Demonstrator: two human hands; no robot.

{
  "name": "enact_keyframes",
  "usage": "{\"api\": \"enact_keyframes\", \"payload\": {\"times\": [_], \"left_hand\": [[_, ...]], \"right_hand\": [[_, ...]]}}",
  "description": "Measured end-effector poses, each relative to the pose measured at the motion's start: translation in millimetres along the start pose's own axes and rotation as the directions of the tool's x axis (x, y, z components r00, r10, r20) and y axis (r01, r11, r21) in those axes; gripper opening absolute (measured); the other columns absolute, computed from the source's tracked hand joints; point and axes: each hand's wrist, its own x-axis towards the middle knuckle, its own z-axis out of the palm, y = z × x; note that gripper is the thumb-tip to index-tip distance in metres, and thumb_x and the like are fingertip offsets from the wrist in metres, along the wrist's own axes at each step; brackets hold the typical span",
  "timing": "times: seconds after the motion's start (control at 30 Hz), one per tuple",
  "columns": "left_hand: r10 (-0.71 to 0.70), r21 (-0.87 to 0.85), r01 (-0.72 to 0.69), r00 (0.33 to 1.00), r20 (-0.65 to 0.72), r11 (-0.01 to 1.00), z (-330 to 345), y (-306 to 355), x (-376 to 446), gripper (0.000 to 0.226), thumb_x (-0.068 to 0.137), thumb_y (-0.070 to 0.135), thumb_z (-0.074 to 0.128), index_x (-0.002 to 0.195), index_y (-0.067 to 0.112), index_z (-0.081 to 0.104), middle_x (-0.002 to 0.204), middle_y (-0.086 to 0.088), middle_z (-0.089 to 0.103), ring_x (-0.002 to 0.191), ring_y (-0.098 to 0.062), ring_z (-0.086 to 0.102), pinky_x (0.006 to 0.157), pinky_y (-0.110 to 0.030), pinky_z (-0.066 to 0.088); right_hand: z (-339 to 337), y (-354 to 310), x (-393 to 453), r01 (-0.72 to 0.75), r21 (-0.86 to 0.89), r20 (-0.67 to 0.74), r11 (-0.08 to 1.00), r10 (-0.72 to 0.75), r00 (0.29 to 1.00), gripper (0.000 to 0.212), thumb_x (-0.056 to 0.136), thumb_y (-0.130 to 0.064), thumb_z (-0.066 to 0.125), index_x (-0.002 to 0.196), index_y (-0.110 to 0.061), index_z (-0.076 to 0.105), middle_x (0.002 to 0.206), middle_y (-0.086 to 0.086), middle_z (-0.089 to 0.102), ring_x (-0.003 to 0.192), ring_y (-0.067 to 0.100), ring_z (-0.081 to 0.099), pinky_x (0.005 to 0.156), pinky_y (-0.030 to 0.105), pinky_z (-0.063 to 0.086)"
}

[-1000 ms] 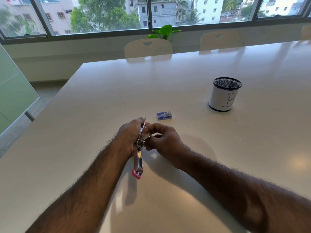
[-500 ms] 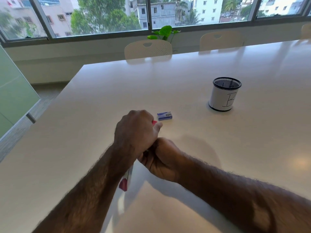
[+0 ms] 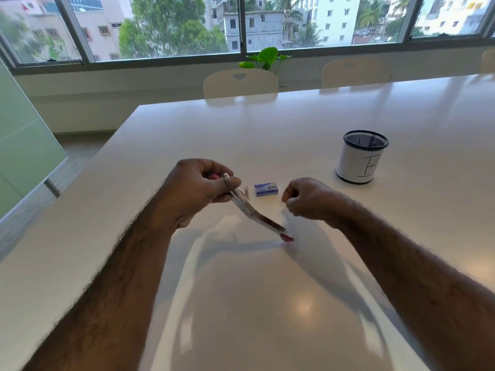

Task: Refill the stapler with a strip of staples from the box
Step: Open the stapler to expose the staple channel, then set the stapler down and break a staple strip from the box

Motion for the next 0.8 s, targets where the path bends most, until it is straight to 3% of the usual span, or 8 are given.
{"api": "enact_keyframes", "payload": {"times": [0.13, 0.3, 0.4, 0.6, 0.7, 0.8], "left_hand": [[-0.004, -0.082, 0.017, 0.988, 0.154, 0.996, 3, -16, 2, 0.016, 0.064, 0.007, 0.082, 0.074, 0.009, 0.07, 0.08, -0.016, 0.066, 0.069, -0.022, 0.072, 0.067, -0.025, 0.059], [-0.06, 0.105, 0.03, 0.955, 0.289, 0.994, 1, -42, 7, 0.018, 0.069, 0.008, 0.084, 0.077, 0.011, 0.069, 0.072, -0.007, 0.073, 0.069, -0.015, 0.067, 0.068, -0.027, 0.052], [-0.099, 0.185, 0.039, 0.939, 0.331, 0.982, 3, -51, 5, 0.017, 0.069, 0.008, 0.085, 0.077, 0.015, 0.071, 0.071, 0.0, 0.073, 0.069, -0.012, 0.066, 0.064, -0.021, 0.051], [-0.121, 0.3, 0.018, 0.936, 0.329, 0.954, 12, -51, -4, 0.018, 0.068, 0.01, 0.086, 0.081, 0.018, 0.076, 0.07, 0.006, 0.076, 0.063, -0.003, 0.066, 0.06, -0.015, 0.05], [-0.08, 0.362, -0.017, 0.965, 0.251, 0.932, 18, -55, -13, 0.019, 0.067, 0.012, 0.086, 0.081, 0.022, 0.078, 0.074, 0.004, 0.077, 0.066, -0.002, 0.066, 0.065, -0.015, 0.05], [-0.003, 0.417, -0.089, 0.977, 0.215, 0.904, 25, -62, -26, 0.023, 0.065, 0.014, 0.086, 0.075, 0.032, 0.076, 0.065, 0.018, 0.072, 0.061, 0.007, 0.062, 0.059, -0.006, 0.044]], "right_hand": [[-12, 14, 14, -0.019, 0.09, -0.012, 0.996, 0.02, 1.0, 0.022, 0.084, 0.006, 0.059, 0.077, -0.014, 0.067, 0.087, 0.008, 0.07, 0.088, 0.023, 0.07, 0.086, 0.039, 0.059], [-23, 32, 25, 0.06, 0.159, -0.116, 0.985, -0.042, 0.992, 0.023, 0.083, 0.008, 0.06, 0.078, -0.012, 0.069, 0.085, 0.012, 0.072, 0.081, 0.023, 0.074, 0.084, 0.043, 0.061], [-23, 33, 29, 0.112, 0.223, -0.16, 0.968, -0.077, 0.984, 0.022, 0.087, 0.005, 0.061, 0.078, -0.015, 0.067, 0.085, 0.012, 0.073, 0.079, 0.023, 0.074, 0.082, 0.044, 0.061], [-21, 29, 25, 0.207, 0.058, -0.275, 0.977, -0.183, 0.944, 0.018, 0.083, -0.009, 0.071, 0.075, -0.026, 0.069, 0.082, 0.0, 0.074, 0.08, 0.017, 0.072, 0.077, 0.035, 0.061], [-23, 27, 22, 0.207, 0.091, -0.317, 0.974, -0.169, 0.933, 0.019, 0.082, -0.007, 0.072, 0.076, -0.025, 0.07, 0.08, -0.003, 0.073, 0.078, 0.014, 0.07, 0.066, 0.027, 0.057], [-26, 26, 19, 0.21, 0.124, -0.339, 0.97, -0.157, 0.928, 0.015, 0.083, -0.009, 0.073, 0.08, -0.024, 0.071, 0.081, -0.006, 0.07, 0.08, 0.011, 0.069, 0.066, 0.022, 0.054]]}}
